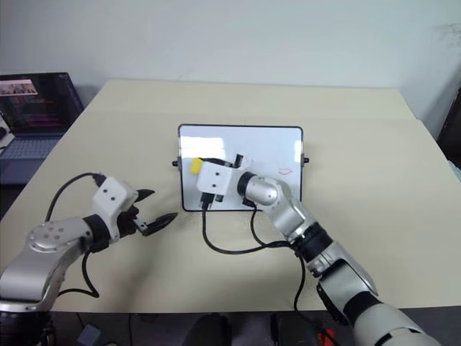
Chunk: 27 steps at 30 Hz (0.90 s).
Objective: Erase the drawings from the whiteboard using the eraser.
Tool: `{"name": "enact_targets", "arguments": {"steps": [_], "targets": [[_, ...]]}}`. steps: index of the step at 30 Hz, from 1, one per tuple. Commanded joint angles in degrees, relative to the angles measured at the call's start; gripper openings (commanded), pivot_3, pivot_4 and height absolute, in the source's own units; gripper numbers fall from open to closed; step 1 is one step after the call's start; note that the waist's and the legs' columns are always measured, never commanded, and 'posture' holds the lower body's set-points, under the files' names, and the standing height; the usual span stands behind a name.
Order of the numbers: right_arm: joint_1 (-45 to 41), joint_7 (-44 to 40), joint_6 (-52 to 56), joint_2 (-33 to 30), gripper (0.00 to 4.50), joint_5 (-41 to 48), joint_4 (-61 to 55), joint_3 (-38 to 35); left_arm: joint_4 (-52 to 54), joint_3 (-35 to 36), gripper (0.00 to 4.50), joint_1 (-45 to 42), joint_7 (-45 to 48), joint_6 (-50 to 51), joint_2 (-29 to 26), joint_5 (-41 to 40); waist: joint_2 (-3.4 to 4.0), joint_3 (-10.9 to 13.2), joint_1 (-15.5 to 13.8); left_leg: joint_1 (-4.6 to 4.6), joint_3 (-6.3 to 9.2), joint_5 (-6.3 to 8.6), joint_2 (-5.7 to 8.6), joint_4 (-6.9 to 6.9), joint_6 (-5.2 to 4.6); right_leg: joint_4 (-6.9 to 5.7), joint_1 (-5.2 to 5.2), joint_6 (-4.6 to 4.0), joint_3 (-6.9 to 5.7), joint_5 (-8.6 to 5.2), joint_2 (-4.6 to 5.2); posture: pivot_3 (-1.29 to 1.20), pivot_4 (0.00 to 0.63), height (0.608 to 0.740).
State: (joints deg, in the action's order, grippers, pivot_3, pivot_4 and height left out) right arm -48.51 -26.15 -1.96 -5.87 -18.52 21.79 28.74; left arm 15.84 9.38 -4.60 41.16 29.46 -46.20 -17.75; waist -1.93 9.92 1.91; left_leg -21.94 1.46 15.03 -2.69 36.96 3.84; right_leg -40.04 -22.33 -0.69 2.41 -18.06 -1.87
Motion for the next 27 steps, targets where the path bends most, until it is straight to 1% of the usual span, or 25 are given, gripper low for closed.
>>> {"name": "enact_targets", "arguments": {"steps": [1,7,10,15,16,18,22,24,27], "targets": [[-3.3,2.0,-0.2,1.2,1.2,-0.3,2.9,-2.5,1.4,0.7,4.5,-1.1,0.8,-1.5,0.0,-0.4,0.0,0.0,0.0,0.0,0.0,0.0,0.0,0.0,0.0,0.0,0.0,0.0,0.0,0.0,0.01,0.0,0.15,0.74],[-7.3,5.4,-0.4,3.5,1.2,-0.4,10.3,-4.6,2.0,0.3,4.5,-1.2,1.9,-1.8,0.3,-0.5,0.0,0.0,0.0,0.0,0.0,0.0,-0.01,-0.01,0.0,-0.02,-0.02,-0.01,-0.01,0.0,0.01,0.0,0.15,0.74],[-7.9,0.6,3.6,4.2,1.2,0.7,12.7,-4.0,2.3,0.2,4.5,-1.3,2.2,-1.7,0.5,-0.5,0.0,0.0,0.1,0.0,-0.01,0.0,-0.01,-0.01,0.0,-0.01,-0.02,-0.01,0.01,0.0,0.01,0.0,0.15,0.74],[-4.8,-10.7,10.0,2.9,1.2,2.3,9.4,-1.6,2.6,0.4,4.5,-1.0,2.5,-1.8,0.6,-0.6,0.0,0.0,0.0,0.03,-0.01,0.0,-0.02,0.0,-0.01,-0.07,-0.01,-0.01,0.0,0.0,0.01,0.0,0.15,0.74],[-4.3,-11.7,10.6,2.7,1.2,2.2,8.7,-1.4,2.7,0.4,4.5,-0.9,2.6,-1.8,0.6,-0.6,0.0,0.0,0.0,0.05,0.0,0.0,-0.02,0.01,-0.01,-0.08,0.01,-0.01,-0.01,0.0,0.01,0.0,0.15,0.74],[-4.3,-11.2,10.6,2.7,1.2,1.8,8.1,-1.8,2.8,0.4,4.5,-1.0,2.5,-1.7,0.7,-0.7,0.0,0.0,0.0,0.07,0.01,0.0,-0.01,0.03,-0.01,-0.12,0.02,-0.01,-0.01,0.01,0.01,0.0,0.15,0.74],[-7.8,-3.3,8.4,4.4,1.2,2.0,10.1,-6.2,3.3,0.3,4.5,-0.8,2.9,-1.5,0.6,-0.8,0.0,0.0,0.0,0.1,0.0,0.0,0.0,0.06,0.0,-0.21,0.02,-0.01,-0.01,0.01,0.02,0.0,0.15,0.74],[-9.0,-1.5,7.9,4.5,1.2,2.1,11.6,-7.2,3.4,0.3,4.5,-0.9,3.0,-1.4,0.7,-0.9,0.01,0.0,0.0,0.1,0.02,-0.01,0.0,0.07,0.0,-0.28,-0.01,-0.01,-0.02,0.01,0.02,0.0,0.15,0.74],[-9.6,-1.3,8.0,4.1,1.19,1.9,13.2,-7.1,3.9,0.3,4.5,-0.7,3.2,-1.2,0.9,-1.1,0.0,0.0,0.0,0.09,0.0,-0.01,0.01,0.06,0.0,-0.25,-0.01,-0.01,0.0,0.01,0.02,0.0,0.15,0.74]]}}
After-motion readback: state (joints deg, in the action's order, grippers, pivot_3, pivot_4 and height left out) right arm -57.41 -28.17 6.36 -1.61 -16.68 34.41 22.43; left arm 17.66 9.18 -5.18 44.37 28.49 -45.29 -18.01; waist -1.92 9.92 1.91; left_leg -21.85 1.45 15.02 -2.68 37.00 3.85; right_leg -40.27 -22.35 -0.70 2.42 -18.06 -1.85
